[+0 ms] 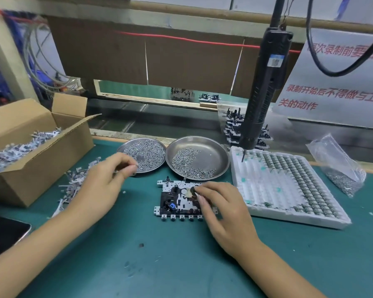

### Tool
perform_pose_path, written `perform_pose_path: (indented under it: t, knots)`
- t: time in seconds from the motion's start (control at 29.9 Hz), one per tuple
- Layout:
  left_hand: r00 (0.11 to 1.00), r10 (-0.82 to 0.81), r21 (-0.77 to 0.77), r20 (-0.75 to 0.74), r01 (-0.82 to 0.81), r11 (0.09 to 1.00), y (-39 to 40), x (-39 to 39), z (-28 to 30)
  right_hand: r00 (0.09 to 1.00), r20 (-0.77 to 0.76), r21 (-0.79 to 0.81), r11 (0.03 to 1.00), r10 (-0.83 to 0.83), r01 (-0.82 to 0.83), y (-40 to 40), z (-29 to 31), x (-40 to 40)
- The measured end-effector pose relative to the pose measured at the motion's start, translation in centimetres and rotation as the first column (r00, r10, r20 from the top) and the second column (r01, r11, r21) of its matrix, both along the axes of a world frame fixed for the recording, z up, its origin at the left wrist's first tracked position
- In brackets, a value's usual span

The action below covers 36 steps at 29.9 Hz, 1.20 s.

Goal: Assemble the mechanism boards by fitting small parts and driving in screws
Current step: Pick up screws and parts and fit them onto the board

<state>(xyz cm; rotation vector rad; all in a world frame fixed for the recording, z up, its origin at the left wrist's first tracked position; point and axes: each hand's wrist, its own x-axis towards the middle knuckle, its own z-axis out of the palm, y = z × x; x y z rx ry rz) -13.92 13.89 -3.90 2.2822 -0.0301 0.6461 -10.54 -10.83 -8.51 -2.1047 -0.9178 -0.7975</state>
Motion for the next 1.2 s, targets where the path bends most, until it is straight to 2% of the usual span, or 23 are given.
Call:
perform_pose_path:
  t: [0.1, 0.2, 0.27, 0.37, 0.47, 0.57, 0.63, 0.73, 0.94, 1.1, 1.2]
  knots:
    - [0.974, -0.207, 0.19, 0.098, 0.186, 0.964, -2.3, 0.0, -0.1, 0.989, -0.13, 0.148, 0.988, 0.07, -0.051, 0.3, 0.5, -0.3]
    - [0.913, -0.381, 0.428, 0.148, 0.288, 0.857, -4.3, 0.7, -0.5, 0.935, -0.291, 0.262, 0.957, 0.203, -0.126, 0.6, 0.9, -0.6]
    - [0.872, -0.462, 0.454, 0.161, 0.351, 0.819, -5.5, 1.2, -0.8, 0.886, -0.378, 0.321, 0.936, 0.269, -0.147, 0.7, 0.9, -0.5]
    - [0.843, -0.503, 0.394, 0.19, 0.404, 0.826, -6.5, 1.8, -1.5, 0.821, -0.469, 0.443, 0.891, 0.326, -0.1, 0.7, 1.0, -0.4]
    - [0.847, -0.49, 0.279, 0.207, 0.429, 0.859, -6.6, 2.2, -2.4, 0.704, -0.566, 0.57, 0.821, 0.429, -0.041, 0.5, 1.6, -0.3]
    - [0.861, -0.453, 0.124, 0.23, 0.436, 0.892, -6.7, 1.8, -3.1, 0.587, -0.623, 0.631, 0.776, 0.517, -0.014, 0.3, 2.0, 0.0]
    - [0.868, -0.433, 0.049, 0.244, 0.435, 0.899, -6.7, 1.5, -3.2, 0.562, -0.623, 0.656, 0.755, 0.544, -0.004, 0.3, 2.2, 0.0]
    - [0.898, -0.371, -0.012, 0.239, 0.385, 0.923, -6.4, 1.3, -2.9, 0.582, -0.602, 0.695, 0.717, 0.547, 0.044, 0.3, 2.4, 0.0]
    - [0.964, -0.254, -0.3, 0.073, 0.264, 0.917, -6.2, 1.3, -2.3, 0.627, -0.625, 0.674, 0.726, 0.466, 0.133, 0.2, 2.2, 0.4]
    - [0.974, -0.227, -0.266, 0.01, 0.222, 0.938, -6.2, 1.1, -2.2, 0.637, -0.638, 0.647, 0.75, 0.433, 0.138, 0.2, 2.0, 0.4]
    - [0.967, -0.253, -0.234, -0.02, 0.241, 0.942, -6.1, 1.1, -2.2, 0.707, -0.635, 0.538, 0.835, 0.312, 0.115, 0.1, 1.8, 0.4]
